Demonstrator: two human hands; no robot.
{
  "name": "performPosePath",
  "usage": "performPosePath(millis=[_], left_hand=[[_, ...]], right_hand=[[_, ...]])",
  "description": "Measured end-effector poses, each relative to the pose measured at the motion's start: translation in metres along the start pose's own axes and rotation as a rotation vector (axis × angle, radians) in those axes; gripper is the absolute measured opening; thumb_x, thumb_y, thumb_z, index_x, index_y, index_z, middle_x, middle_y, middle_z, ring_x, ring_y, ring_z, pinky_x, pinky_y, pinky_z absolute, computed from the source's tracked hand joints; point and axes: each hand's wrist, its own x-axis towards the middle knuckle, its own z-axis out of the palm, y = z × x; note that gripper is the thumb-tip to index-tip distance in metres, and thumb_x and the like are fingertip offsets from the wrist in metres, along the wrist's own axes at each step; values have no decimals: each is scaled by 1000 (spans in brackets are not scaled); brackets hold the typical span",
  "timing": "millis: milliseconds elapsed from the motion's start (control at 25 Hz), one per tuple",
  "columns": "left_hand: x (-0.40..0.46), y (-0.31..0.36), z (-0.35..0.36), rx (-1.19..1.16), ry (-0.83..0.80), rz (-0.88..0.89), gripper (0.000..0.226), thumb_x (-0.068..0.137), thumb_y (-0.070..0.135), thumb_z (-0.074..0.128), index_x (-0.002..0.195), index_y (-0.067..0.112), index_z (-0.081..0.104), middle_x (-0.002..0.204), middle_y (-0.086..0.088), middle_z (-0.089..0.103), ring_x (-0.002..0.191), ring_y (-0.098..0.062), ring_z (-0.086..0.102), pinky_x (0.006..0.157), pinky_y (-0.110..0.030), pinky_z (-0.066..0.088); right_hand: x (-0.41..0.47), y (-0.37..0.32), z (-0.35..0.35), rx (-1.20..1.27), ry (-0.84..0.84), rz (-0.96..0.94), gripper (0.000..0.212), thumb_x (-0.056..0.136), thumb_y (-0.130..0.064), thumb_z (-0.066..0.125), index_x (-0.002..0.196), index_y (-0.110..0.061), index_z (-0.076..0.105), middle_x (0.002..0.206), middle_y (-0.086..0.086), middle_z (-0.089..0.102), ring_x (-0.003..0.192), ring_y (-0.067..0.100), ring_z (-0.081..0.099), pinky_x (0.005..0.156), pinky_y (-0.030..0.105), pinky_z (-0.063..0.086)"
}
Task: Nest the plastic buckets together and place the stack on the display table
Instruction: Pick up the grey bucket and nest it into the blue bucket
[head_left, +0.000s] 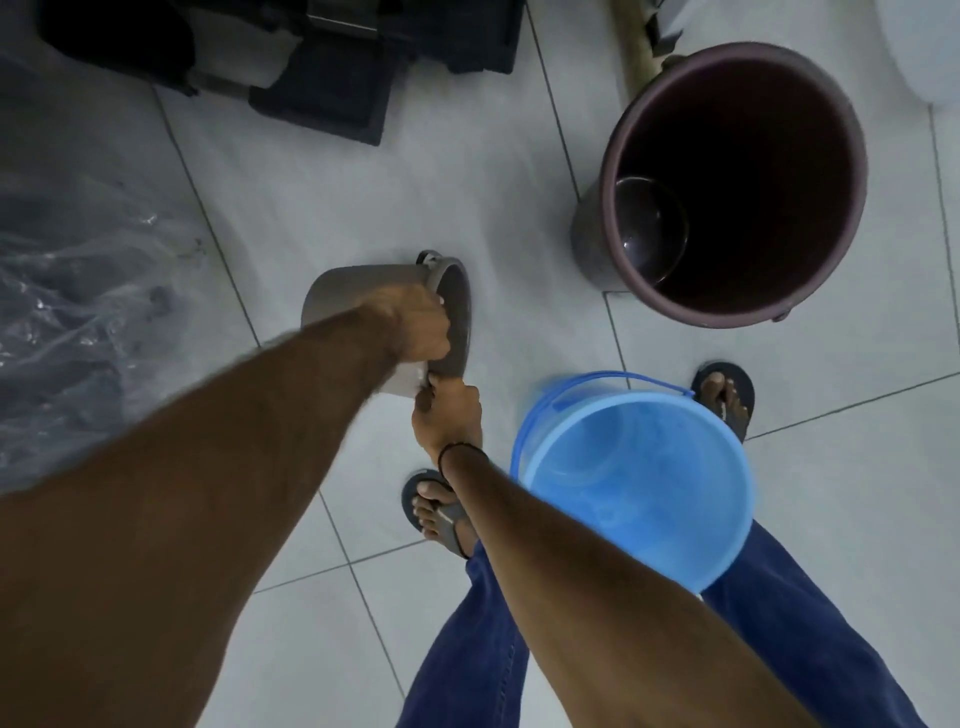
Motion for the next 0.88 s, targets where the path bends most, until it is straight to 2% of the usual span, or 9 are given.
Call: performPosePath(millis=[80,160,240,320,440,520,560,760,880], left_hand=[[-17,-7,10,-54,10,-43,31,91,11,64,122,14,62,125,-7,66,115,-30,60,97,-41,53],[-52,-10,27,-220,44,-168,29,95,17,59,123,12,61,126,-8,65,114,-30,60,98,-42,51],[-73,-2,44,-583,223,-337,26,99,17,48,115,4,63,115,-16,68,104,-35,62,90,-45,51],[-90,24,59,-772,391,-465,26,99,12,43,106,0,64,100,-21,69,90,-37,64,77,-47,50],[-82,83,66,-784,458,-573,17,93,9,51,98,3,67,83,-15,71,71,-32,66,63,-42,54],[-54,118,65,-790,443,-665,7,81,10,71,88,9,72,70,-8,73,56,-25,66,52,-31,57],[-38,131,64,-801,445,-716,11,76,11,78,86,12,73,68,-4,73,52,-21,66,50,-26,57],[31,181,58,-792,491,-815,28,61,2,79,87,13,75,71,-4,76,58,-21,70,56,-26,57],[52,191,61,-764,523,-887,39,70,4,77,109,9,71,98,-9,77,85,-23,73,80,-30,58]], right_hand=[[2,-3,-2,-63,10,-65,24,95,-21,49,109,-13,67,104,20,70,99,42,60,82,44,51],[1,-19,-16,-220,-1,-217,27,94,-22,51,114,-17,67,104,19,71,96,42,61,81,43,52],[6,-27,-39,-437,-28,-399,28,94,-25,51,118,-21,66,102,16,71,94,40,63,79,41,53],[9,-40,-60,-719,-78,-599,28,94,-22,50,118,-22,65,101,13,72,92,36,66,76,38,53],[14,-51,-79,-1089,-186,-847,29,92,-13,49,114,-18,66,105,10,72,94,33,68,79,38,54],[19,-47,-85,-1269,-247,-964,23,92,-10,52,106,-15,69,101,10,73,90,33,69,78,37,54],[22,-43,-85,-1343,-273,-1020,20,91,-9,53,101,-13,70,97,10,73,87,33,70,76,37,54],[33,-8,-81,-1560,-352,-1058,22,90,-5,53,95,-13,73,93,7,75,85,32,71,72,37,54],[43,8,-82,-1626,-337,-1115,25,89,-3,54,103,-13,71,100,8,73,94,30,69,79,38,54]])
